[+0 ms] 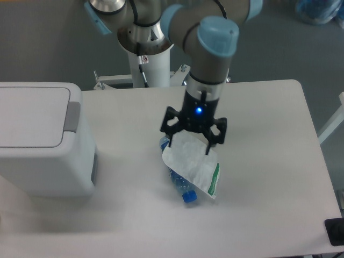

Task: Open the trash can
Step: 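Move the open gripper over the table toward the trash can lid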

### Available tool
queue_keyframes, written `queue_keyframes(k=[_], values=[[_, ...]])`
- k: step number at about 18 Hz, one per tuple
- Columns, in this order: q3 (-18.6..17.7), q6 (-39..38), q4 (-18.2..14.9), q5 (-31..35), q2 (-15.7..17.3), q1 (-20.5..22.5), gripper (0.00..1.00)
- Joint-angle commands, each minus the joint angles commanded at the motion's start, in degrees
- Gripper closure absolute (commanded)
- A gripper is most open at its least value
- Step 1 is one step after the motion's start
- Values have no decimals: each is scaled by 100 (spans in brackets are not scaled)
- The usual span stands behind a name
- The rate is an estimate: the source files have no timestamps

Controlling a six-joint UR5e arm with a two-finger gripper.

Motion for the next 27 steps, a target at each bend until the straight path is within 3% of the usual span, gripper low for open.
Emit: queue_keyframes(k=[4,9,14,27], values=[[388,-421,-520,-79,9,-316,0],[406,-703,-573,-175,62,-703,0],[370,-791,-898,-290,448,-826,0],[309,-941,-872,-290,405,-1179,0]])
